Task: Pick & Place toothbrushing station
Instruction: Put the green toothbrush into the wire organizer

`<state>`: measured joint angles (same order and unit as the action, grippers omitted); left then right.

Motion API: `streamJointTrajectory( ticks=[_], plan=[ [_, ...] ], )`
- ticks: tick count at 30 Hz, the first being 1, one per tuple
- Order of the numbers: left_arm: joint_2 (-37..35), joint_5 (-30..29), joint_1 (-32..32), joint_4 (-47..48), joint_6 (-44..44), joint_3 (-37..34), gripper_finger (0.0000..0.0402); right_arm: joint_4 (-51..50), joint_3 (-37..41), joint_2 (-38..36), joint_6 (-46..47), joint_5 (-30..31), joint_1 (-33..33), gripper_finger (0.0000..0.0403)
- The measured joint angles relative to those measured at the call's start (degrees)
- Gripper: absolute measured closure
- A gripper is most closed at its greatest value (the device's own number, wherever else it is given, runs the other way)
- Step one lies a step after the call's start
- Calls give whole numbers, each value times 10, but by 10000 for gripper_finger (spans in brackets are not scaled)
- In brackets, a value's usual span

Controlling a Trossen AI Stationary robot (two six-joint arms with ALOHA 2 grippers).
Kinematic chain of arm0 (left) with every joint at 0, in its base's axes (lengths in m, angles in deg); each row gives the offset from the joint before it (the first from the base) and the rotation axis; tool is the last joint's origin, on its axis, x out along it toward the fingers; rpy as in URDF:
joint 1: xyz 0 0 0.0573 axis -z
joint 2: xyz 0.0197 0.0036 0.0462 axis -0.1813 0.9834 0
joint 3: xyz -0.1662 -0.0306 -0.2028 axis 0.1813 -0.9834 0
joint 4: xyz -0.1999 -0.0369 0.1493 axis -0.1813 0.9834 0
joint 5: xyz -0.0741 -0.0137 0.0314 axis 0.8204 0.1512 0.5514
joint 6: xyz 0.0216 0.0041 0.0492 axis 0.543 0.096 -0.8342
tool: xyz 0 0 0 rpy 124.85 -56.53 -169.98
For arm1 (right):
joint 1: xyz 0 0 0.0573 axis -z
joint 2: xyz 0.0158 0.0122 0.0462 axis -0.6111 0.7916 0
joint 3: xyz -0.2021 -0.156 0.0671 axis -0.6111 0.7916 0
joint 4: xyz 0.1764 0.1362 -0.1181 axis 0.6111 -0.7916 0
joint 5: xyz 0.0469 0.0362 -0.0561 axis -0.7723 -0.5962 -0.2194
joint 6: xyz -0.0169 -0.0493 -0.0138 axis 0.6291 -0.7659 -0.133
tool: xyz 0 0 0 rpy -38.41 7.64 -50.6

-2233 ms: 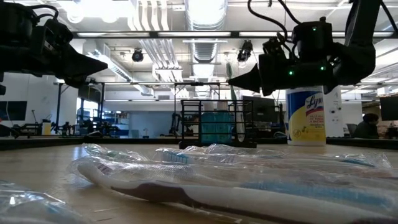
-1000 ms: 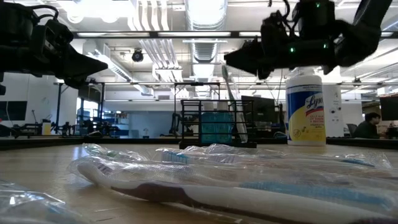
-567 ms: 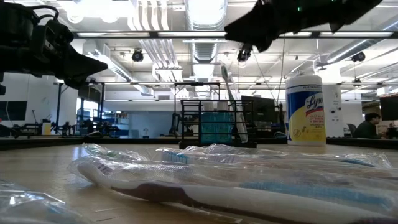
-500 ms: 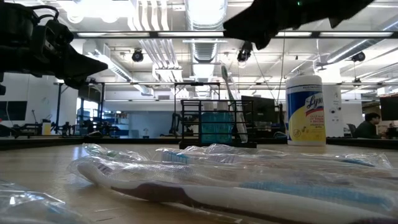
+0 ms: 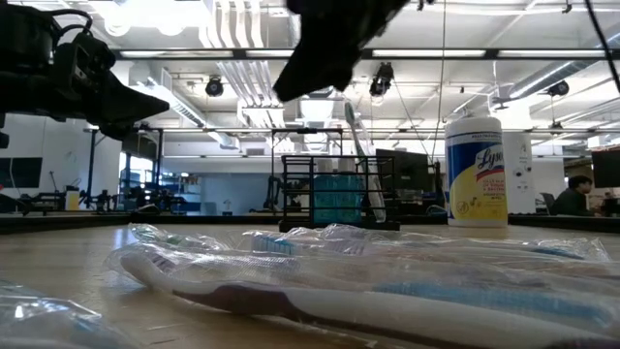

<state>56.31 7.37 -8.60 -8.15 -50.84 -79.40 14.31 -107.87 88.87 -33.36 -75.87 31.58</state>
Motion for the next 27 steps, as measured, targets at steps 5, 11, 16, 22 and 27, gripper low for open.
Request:
streamJointTrajectory(
  ticks=[5,11,16,22,27],
  plan=[
    [0,0,0,1,0,0,394,-95,-126,109,-7,-34,-1,282],
    [3,0,0,5,6,0,394,-102,-219,213,0,-98,-1,282],
    [5,0,0,6,14,0,394,-102,-284,281,18,-101,-8,282],
    [10,0,0,6,19,0,394,-144,-386,349,67,-142,-19,282],
    [17,2,0,6,30,0,394,-191,-443,389,101,-131,-21,257]
  ],
)
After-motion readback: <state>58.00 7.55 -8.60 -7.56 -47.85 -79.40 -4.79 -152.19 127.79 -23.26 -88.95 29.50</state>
